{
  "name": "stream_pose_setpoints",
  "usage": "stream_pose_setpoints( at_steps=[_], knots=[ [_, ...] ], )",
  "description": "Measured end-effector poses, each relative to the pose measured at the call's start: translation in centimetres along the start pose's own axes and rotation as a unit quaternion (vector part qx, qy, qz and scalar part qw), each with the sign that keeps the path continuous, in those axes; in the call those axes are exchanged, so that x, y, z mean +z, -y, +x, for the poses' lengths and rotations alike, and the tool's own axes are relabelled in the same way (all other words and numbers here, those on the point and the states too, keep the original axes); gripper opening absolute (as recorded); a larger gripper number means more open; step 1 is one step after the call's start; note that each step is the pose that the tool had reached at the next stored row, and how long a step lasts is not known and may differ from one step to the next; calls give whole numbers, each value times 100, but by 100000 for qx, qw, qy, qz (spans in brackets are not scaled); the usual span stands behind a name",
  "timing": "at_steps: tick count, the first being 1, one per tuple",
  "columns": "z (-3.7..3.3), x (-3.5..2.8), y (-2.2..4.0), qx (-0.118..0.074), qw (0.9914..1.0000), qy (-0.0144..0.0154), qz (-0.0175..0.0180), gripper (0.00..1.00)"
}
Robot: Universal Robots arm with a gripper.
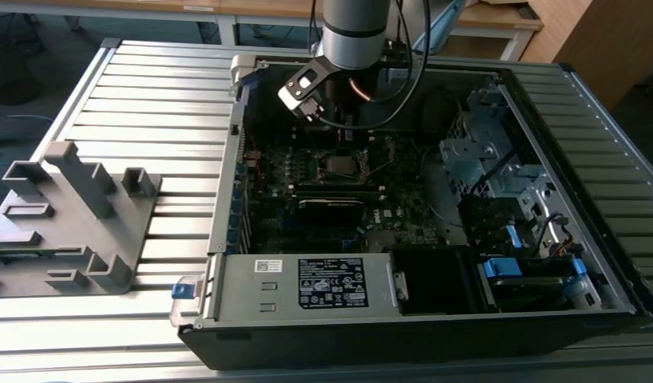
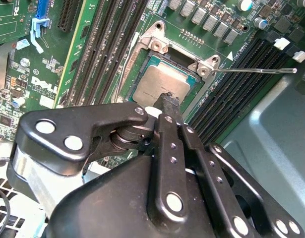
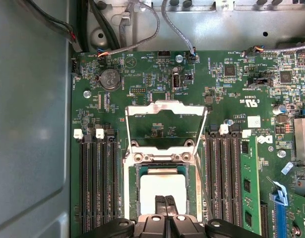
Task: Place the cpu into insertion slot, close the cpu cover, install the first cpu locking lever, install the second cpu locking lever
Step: 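Place the cpu into insertion slot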
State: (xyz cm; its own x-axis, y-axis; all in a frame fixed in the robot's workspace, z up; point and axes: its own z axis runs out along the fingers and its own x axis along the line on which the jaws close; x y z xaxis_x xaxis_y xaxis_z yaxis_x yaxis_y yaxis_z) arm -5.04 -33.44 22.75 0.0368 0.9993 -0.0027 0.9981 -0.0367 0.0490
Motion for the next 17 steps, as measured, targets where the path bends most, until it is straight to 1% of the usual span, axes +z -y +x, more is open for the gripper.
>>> stream_pose_setpoints(
  at_steps=[5,7,17],
  knots=[
    [0,-1,0,9,100000,-117,9,11],
    [0,0,0,14,99999,-334,13,11],
    [0,0,0,19,99999,-374,14,11]
  ],
)
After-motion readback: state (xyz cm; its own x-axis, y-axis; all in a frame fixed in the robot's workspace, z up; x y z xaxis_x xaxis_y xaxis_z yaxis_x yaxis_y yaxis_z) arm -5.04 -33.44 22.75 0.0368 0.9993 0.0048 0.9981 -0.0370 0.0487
